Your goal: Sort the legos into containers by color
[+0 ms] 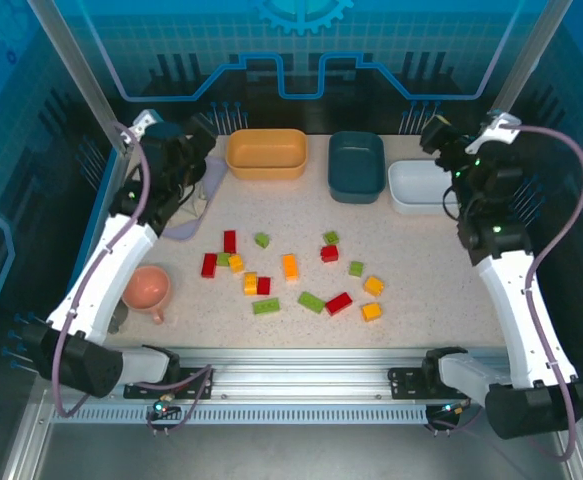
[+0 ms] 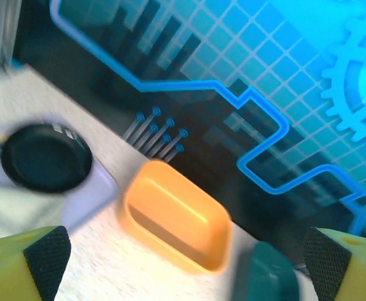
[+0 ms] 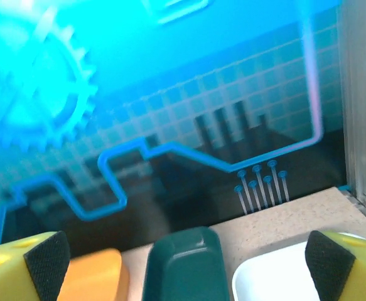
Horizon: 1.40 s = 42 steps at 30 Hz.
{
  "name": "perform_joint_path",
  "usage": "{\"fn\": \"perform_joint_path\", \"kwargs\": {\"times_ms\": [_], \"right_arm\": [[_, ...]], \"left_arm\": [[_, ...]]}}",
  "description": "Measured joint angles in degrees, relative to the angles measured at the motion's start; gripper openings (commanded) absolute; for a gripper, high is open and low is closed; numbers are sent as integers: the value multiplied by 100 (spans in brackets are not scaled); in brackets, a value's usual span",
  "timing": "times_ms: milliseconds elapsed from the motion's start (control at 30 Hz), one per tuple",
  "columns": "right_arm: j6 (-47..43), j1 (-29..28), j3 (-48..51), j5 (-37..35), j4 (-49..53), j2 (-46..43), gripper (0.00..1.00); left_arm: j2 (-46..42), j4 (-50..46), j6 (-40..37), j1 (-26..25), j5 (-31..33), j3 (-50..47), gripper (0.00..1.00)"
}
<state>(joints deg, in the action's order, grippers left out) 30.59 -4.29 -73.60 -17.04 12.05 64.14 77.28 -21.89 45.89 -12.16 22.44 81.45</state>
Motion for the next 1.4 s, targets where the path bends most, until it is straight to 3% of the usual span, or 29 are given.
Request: {"fn": "perform_joint_path", "kwargs": {"times_ms": [133,333,633,1033,1400], "right_arm": [[417,9,-680,625,1174,901,80],[538,-4,-927,1637,2225,2264,69],[367,35,-1781,2441,2496,3569,64],[326,39,-2177,2828,2621,4096,63],[42,57,-2520,2905,2811,4277,64]], "left_arm": [[1333,-1202,1244,46,-1014,892,93],[3462,-2315,2365,-251,-1886,2006,89],[4712,-2549,3228,-291,-2103,3407,85],[6555,-2426,3858,-249,-2098,5178,70],[7044,-2247,3912,-155,-2098,5484,30]]}}
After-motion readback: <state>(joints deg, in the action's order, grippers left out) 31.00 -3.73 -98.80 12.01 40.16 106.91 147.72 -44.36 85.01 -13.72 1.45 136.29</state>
